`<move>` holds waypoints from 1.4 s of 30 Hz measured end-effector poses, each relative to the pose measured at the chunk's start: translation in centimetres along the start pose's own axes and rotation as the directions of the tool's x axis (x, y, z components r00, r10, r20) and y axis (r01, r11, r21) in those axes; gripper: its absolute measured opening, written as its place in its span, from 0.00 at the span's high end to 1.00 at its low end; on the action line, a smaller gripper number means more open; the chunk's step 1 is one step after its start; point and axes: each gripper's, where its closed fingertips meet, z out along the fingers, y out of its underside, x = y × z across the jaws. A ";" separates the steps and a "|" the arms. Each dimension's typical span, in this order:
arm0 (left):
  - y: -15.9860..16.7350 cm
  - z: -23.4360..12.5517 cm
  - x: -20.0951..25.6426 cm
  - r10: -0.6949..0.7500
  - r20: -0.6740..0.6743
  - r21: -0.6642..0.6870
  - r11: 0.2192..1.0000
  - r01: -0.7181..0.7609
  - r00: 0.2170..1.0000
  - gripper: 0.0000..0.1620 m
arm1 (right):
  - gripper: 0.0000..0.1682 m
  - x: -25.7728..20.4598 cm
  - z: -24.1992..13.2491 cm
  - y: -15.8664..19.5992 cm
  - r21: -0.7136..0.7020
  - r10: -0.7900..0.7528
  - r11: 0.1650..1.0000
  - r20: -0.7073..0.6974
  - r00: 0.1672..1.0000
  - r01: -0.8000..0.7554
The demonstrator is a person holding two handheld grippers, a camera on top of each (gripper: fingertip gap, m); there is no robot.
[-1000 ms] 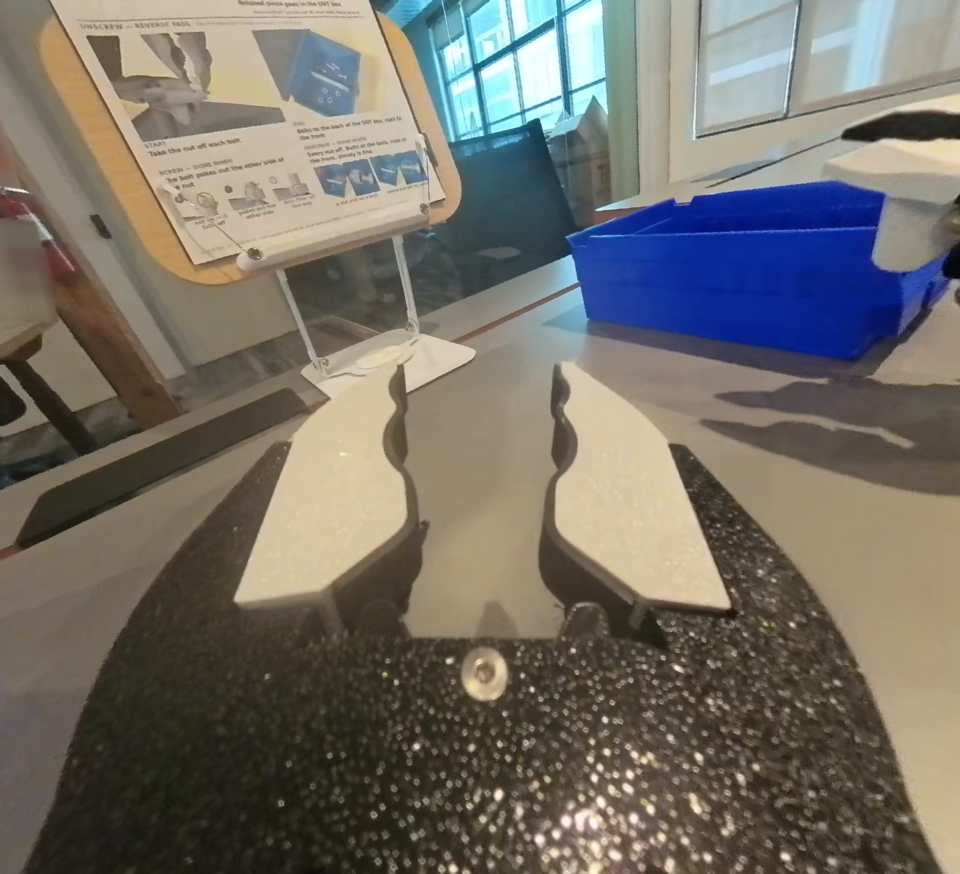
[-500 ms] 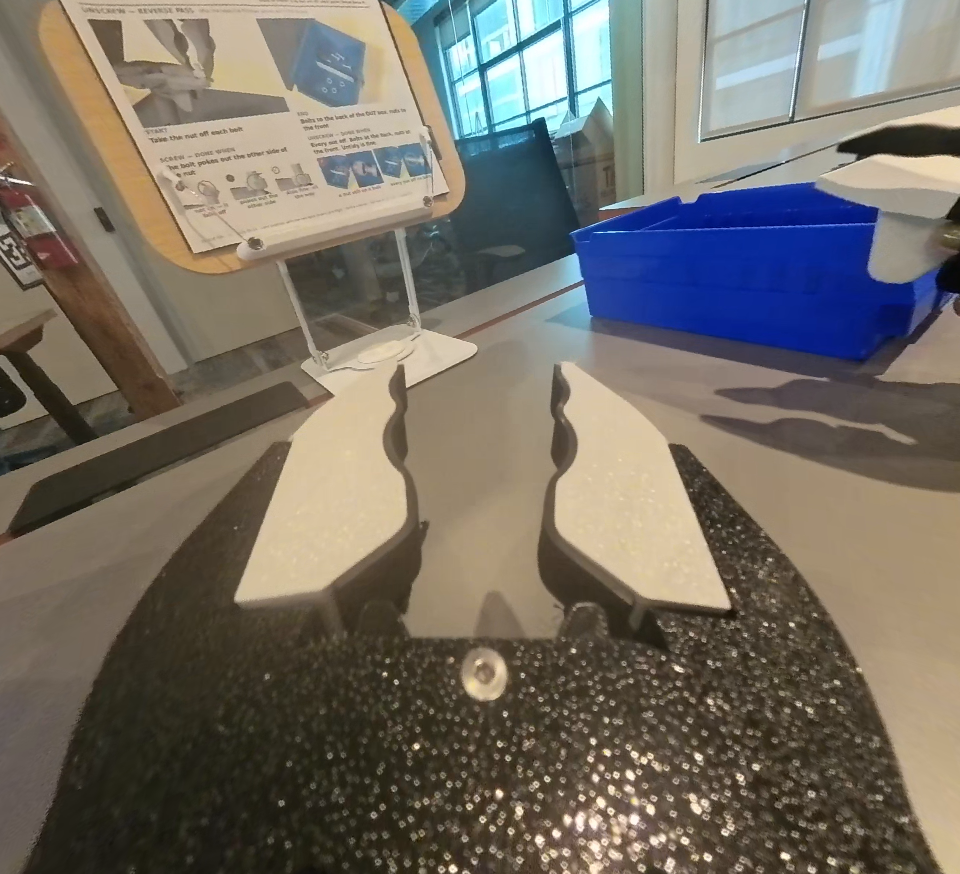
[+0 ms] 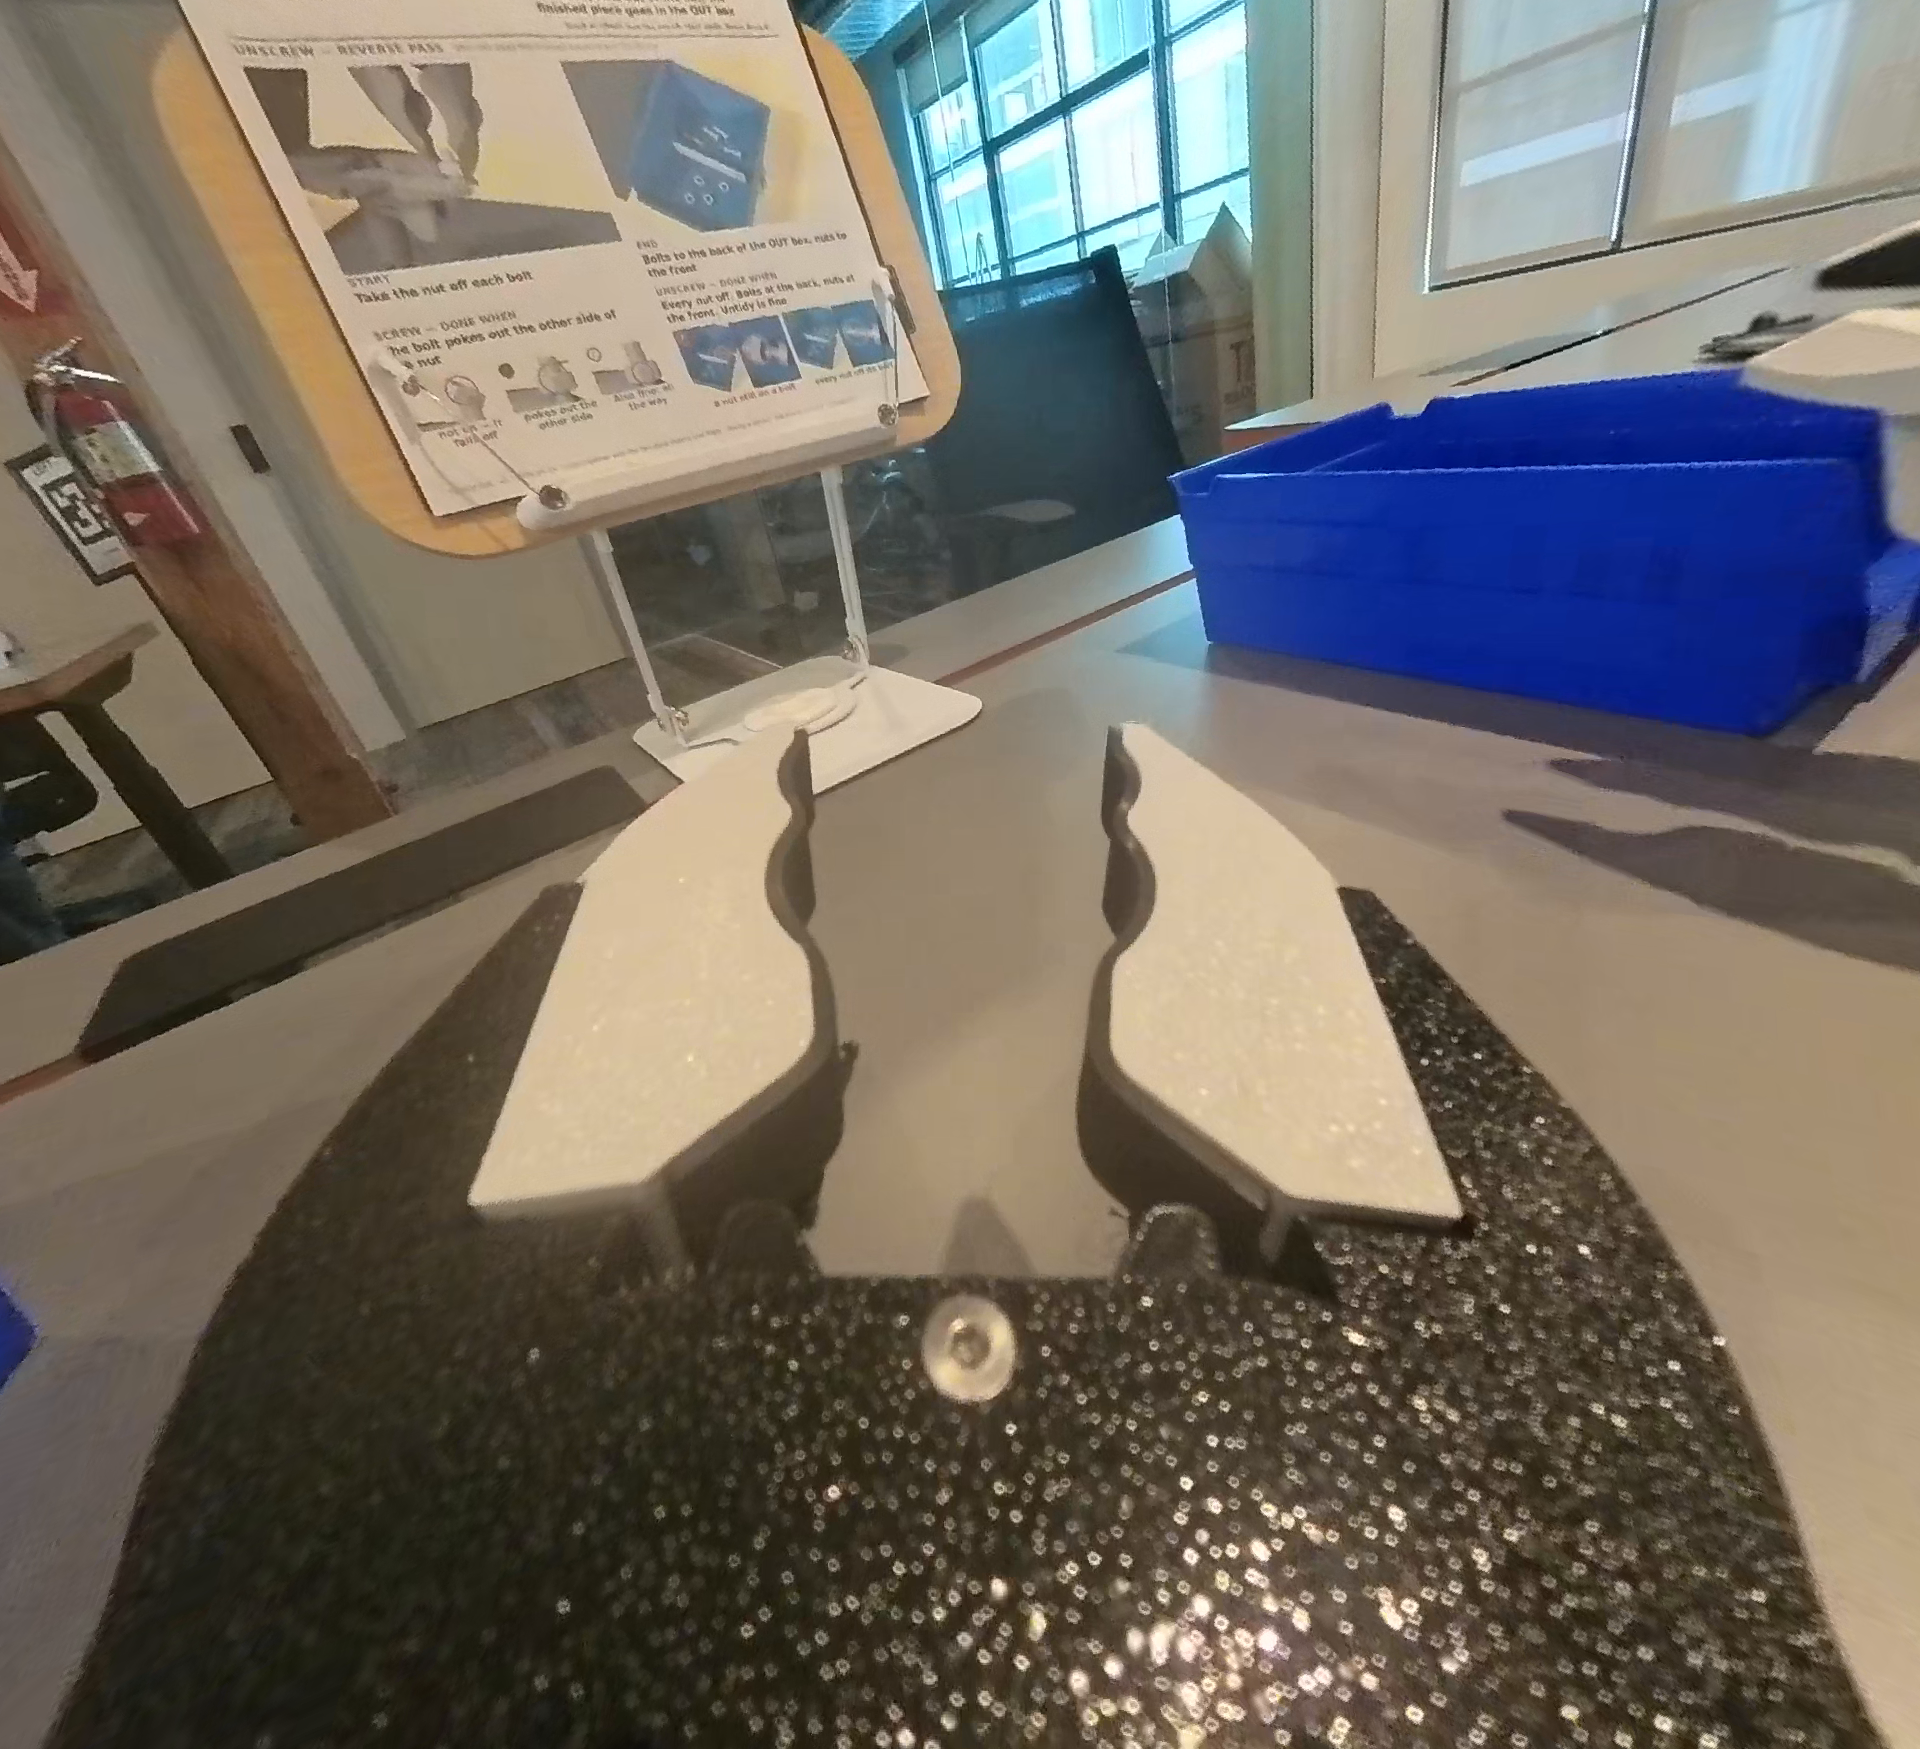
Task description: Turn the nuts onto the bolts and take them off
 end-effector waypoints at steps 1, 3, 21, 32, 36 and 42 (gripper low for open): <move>0.0 0.0 0.0 0.005 0.001 -0.002 1.000 -0.005 1.000 0.67 | 0.73 0.3 -0.2 0.3 -0.037 -0.007 0.999 -0.013 1.000 0.006; -0.2 -0.1 0.0 0.013 0.004 0.001 1.000 -0.013 1.000 0.67 | 0.70 0.5 -0.3 1.3 -0.121 0.001 0.993 -0.019 1.000 -0.003; 1.0 -0.7 -1.2 0.035 0.034 -0.090 0.995 -0.032 0.999 0.64 | 0.76 -0.4 1.7 6.3 -0.390 0.199 0.908 0.077 0.977 -0.154; 1.2 -0.7 -1.0 0.041 0.021 -0.097 0.995 -0.039 0.999 0.64 | 0.96 -0.4 2.6 9.0 -0.526 0.150 0.844 0.051 0.987 -0.101; 1.1 -0.7 -1.1 0.042 0.028 -0.097 0.995 -0.039 0.999 0.64 | 0.96 -1.2 2.7 8.6 -0.536 0.117 0.841 0.054 0.992 -0.070; 1.1 -0.7 -1.6 0.042 0.044 -0.098 0.994 -0.038 0.998 0.64 | 0.97 -4.1 2.9 7.5 -0.547 0.069 0.837 0.060 0.996 -0.025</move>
